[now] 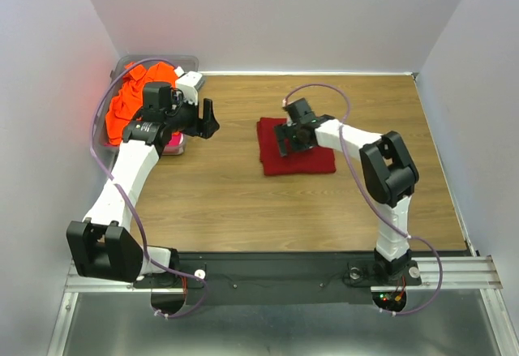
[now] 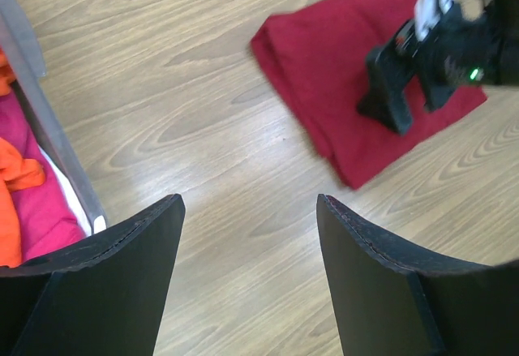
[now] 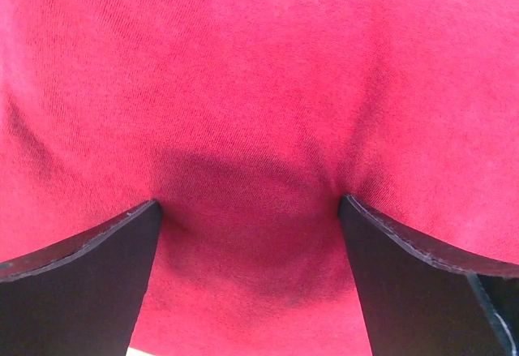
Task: Fold and stack the t-shirts
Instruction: Neatly place the folded tshirt to the corner
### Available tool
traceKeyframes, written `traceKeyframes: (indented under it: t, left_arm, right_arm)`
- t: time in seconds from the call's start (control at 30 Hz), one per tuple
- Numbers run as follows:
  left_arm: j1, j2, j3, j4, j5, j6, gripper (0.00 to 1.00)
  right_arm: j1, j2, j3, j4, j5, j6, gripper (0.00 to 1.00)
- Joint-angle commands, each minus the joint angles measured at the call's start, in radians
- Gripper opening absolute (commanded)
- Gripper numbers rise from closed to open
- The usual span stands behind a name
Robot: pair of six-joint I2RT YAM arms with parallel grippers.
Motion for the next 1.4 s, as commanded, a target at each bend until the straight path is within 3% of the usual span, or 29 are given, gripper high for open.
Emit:
traceKeyframes:
  t: [0.0,0.17,0.37,0.7,0.9,1.03,1.13,1.37]
  left_arm:
    - [0.005,0.006,0.033,0.014,-0.016,0.026,0.78]
    - [0.007,0.088,0.099,-0.033,0.018,0.062,0.78]
    - [0.007,0.175,0.173,-0.09,0.064,0.084,0.78]
    - [0.007,0.238,0.242,-0.107,0.099,0.105,0.77]
    - [0.008,0.216,0.23,-0.098,0.102,0.101,0.77]
    - [0.008,0.187,0.181,-0.065,0.13,0.082,0.77]
    - [0.008,0.167,0.144,-0.043,0.133,0.07,0.77]
    - [0.014,0.142,0.103,-0.019,0.112,0.058,0.77]
  right_arm:
    - [-0.205,0.005,-0.079,-0.018,0.009,-0.14,0.98]
    - [-0.475,0.007,-0.08,-0.02,-0.106,-0.41,1.0]
    - [-0.701,0.1,0.048,-0.038,-0.206,-0.661,1.0]
    - [-0.799,0.215,0.215,-0.087,-0.298,-0.848,1.0]
    - [-0.802,0.071,0.244,-0.135,-0.348,-0.785,1.0]
    - [-0.802,-0.03,0.272,-0.271,-0.388,-0.63,1.0]
    - [-0.796,-0.108,0.194,-0.316,-0.379,-0.477,1.0]
    - [-0.706,-0.239,-0.107,-0.253,-0.128,-0.214,1.0]
